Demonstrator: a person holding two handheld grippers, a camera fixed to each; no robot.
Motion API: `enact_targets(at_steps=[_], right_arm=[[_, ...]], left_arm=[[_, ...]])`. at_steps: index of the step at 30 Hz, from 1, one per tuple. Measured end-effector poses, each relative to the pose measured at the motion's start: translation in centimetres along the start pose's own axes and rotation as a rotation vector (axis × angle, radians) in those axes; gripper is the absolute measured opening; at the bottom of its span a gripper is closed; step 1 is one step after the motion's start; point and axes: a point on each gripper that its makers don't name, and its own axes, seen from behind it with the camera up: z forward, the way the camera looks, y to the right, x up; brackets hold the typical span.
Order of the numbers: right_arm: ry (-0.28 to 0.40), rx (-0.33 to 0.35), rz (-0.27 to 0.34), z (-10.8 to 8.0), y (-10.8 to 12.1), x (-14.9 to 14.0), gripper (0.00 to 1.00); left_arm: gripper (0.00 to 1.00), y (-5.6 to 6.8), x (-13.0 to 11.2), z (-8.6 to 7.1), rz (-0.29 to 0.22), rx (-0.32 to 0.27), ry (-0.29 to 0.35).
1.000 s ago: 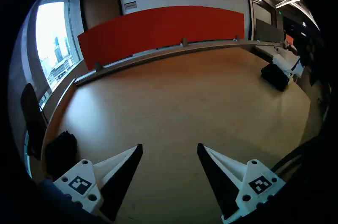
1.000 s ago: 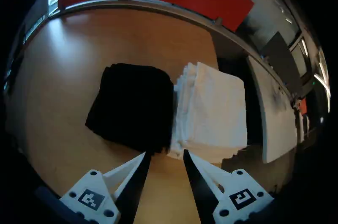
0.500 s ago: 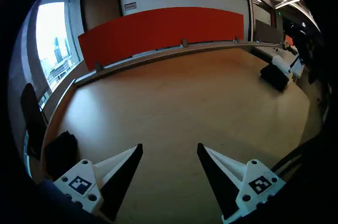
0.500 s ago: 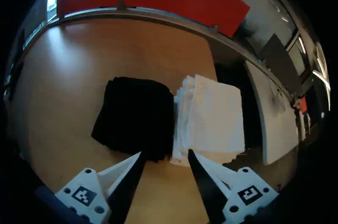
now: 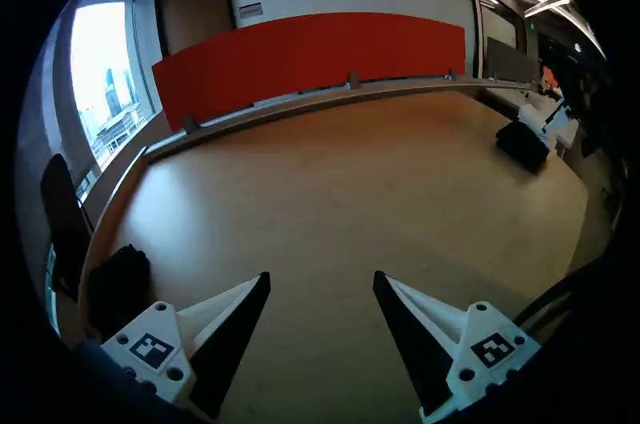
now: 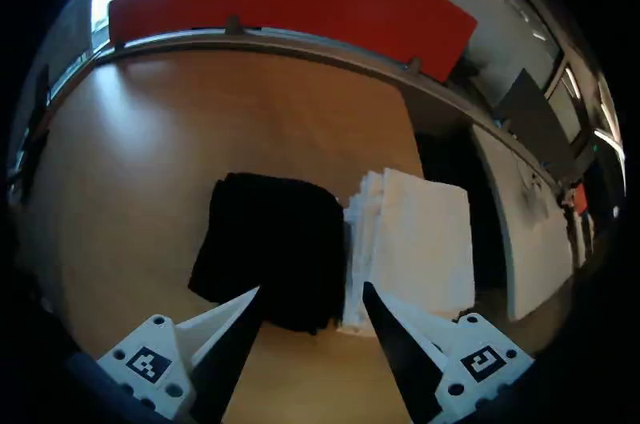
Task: Fold towel
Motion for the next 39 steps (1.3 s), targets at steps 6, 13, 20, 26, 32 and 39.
enact_targets(at_steps=[6,13,20,26,32,39], right_arm=[[0.019,0.018,0.007,0.6,-0.5,1.4,0.90],[0.034,0.034,0.001,1.2,-0.9,2.9,0.89],[0.045,0.050,0.001,1.9,-1.3,4.1,0.90],[0.051,0.061,0.000,2.7,-1.6,5.0,0.90],[0.058,0.075,-0.001,3.8,-1.8,6.3,0.90],[0.055,0.085,0.003,5.0,-2.0,6.8,0.90]], left_arm=[[0.96,-0.3,0.1,-0.2,-0.005,0.011,0.000],[0.96,-0.5,-0.1,-0.4,-0.013,0.024,-0.003],[0.96,-0.7,-0.3,-0.6,-0.015,0.034,-0.007],[0.96,-1.2,-0.4,-0.9,-0.019,0.049,-0.011],[0.96,-1.6,-0.7,-1.2,-0.025,0.065,-0.018],[0.96,-1.9,-1.0,-1.3,-0.030,0.079,-0.027]])
